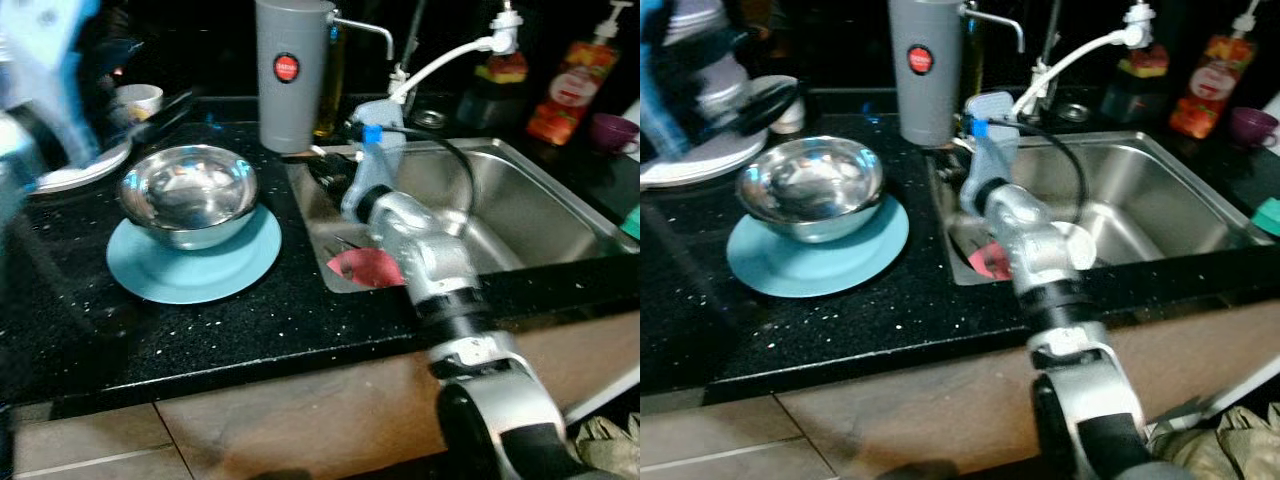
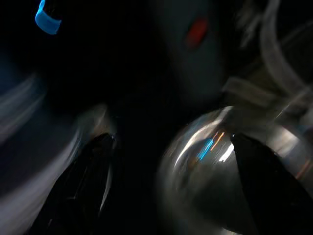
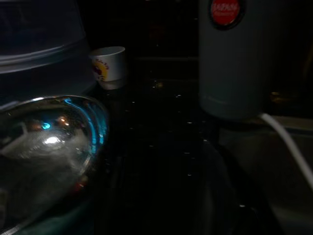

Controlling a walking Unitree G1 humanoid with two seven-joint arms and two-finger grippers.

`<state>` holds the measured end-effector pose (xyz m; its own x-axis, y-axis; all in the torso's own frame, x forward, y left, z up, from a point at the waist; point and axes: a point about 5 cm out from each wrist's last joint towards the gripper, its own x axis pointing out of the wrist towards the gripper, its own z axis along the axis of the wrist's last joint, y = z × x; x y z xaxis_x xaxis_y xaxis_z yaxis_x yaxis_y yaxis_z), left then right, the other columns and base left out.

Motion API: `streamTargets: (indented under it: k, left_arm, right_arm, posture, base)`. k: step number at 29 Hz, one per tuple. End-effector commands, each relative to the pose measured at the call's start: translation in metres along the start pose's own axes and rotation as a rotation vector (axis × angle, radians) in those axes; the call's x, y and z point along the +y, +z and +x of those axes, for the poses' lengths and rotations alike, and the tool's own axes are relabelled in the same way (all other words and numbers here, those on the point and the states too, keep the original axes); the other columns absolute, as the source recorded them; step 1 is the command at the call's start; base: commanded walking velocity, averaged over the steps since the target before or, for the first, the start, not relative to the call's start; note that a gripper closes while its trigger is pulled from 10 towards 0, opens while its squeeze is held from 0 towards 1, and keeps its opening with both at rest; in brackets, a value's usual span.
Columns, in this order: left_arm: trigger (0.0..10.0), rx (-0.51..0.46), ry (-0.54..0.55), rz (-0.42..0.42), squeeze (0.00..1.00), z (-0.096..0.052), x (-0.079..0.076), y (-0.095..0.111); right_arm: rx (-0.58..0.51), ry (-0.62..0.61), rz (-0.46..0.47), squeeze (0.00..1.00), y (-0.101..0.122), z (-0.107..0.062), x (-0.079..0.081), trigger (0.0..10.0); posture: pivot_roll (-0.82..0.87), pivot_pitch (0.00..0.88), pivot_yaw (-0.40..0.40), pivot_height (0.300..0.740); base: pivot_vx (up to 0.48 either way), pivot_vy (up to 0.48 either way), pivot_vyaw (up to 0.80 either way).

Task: Kitchen organization

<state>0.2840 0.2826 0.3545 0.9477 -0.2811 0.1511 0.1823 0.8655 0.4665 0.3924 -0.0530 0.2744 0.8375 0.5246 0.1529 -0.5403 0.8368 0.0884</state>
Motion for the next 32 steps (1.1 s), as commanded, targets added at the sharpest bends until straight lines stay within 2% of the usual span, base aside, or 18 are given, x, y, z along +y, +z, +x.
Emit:
streamTargets:
  k: [1, 2, 4, 7, 10, 16, 17, 18, 19, 23, 27, 32]
  left_arm:
    - [10.0, 0.005, 0.021, 0.031, 0.0, -0.01, 0.009, 0.0]
    - [10.0, 0.024, 0.036, 0.031, 0.0, -0.015, 0.014, -0.005]
    - [10.0, 0.024, 0.036, 0.031, 0.0, -0.015, 0.014, -0.005]
    - [10.0, 0.092, 0.089, 0.016, 0.0, -0.037, 0.025, -0.025]
    - [10.0, 0.121, 0.114, -0.006, 0.0, -0.049, 0.03, -0.041]
    - [10.0, 0.132, 0.1, -0.032, 0.0, -0.051, 0.026, -0.049]
    - [10.0, 0.132, 0.097, -0.035, 0.0, -0.05, 0.025, -0.05]
    - [10.0, 0.131, 0.092, -0.035, 0.0, -0.05, 0.024, -0.051]
    - [10.0, 0.126, 0.082, -0.038, 0.0, -0.048, 0.022, -0.051]
    - [10.0, 0.107, 0.057, -0.044, 0.0, -0.045, 0.017, -0.051]
    - [10.0, 0.051, -0.033, -0.049, 0.0, -0.04, 0.006, -0.045]
    - [10.0, 0.032, -0.084, -0.055, 0.0, -0.037, -0.002, -0.043]
  right_arm:
    - [-0.022, -0.009, 0.021, 1.0, 0.004, 0.003, 0.001, 10.0]
    - [-0.026, -0.004, 0.026, 1.0, 0.005, 0.004, 0.004, 10.0]
    - [-0.026, -0.004, 0.026, 1.0, 0.005, 0.004, 0.004, 10.0]
    - [-0.029, 0.02, 0.046, 1.0, 0.005, 0.01, 0.017, 10.0]
    - [-0.019, 0.028, 0.082, 1.0, 0.003, 0.015, 0.026, 10.0]
    - [0.029, 0.036, 0.144, 1.0, -0.005, 0.02, 0.035, 10.0]
    - [0.046, 0.04, 0.151, 0.9, -0.007, 0.021, 0.037, 10.0]
    - [0.07, 0.043, 0.152, 0.6, -0.011, 0.021, 0.039, 10.0]
    - [0.093, 0.036, 0.152, 0.0, -0.016, 0.022, 0.041, 10.0]
    - [0.124, 0.008, 0.161, 0.0, -0.024, 0.022, 0.042, 10.0]
    - [0.126, -0.055, 0.195, 0.0, -0.027, 0.022, 0.038, 10.0]
    - [0.151, -0.048, 0.225, 0.0, -0.029, 0.023, 0.039, 10.0]
  posture:
    - [0.09, 0.07, -0.068, 0.74]
    - [0.09, 0.07, -0.068, 0.74]
    - [0.09, 0.07, -0.068, 0.74]
    - [0.09, 0.077, -0.077, 0.74]
    - [0.09, 0.082, -0.087, 0.74]
    - [0.09, 0.082, -0.089, 0.74]
    - [0.09, 0.082, -0.089, 0.74]
    - [0.08, 0.084, -0.088, 0.74]
    - [0.08, 0.084, -0.087, 0.74]
    - [0.08, 0.084, -0.087, 0.74]
    - [0.08, 0.084, -0.087, 0.74]
    - [0.08, 0.089, -0.08, 0.74]
  base:
    - [0.0, 0.0, 0.0]
    - [0.0, 0.0, 0.0]
    - [0.0, 0.0, 0.0]
    - [0.0, 0.0, 0.0]
    - [0.0, 0.0, 0.0]
    - [0.0, 0.0, 0.0]
    - [0.0, 0.0, 0.0]
    - [0.0, 0.0, 0.0]
    - [0.0, 0.0, 0.0]
    - [0.0, 0.0, 0.0]
    - [0.0, 0.0, 0.0]
    - [0.0, 0.0, 0.0]
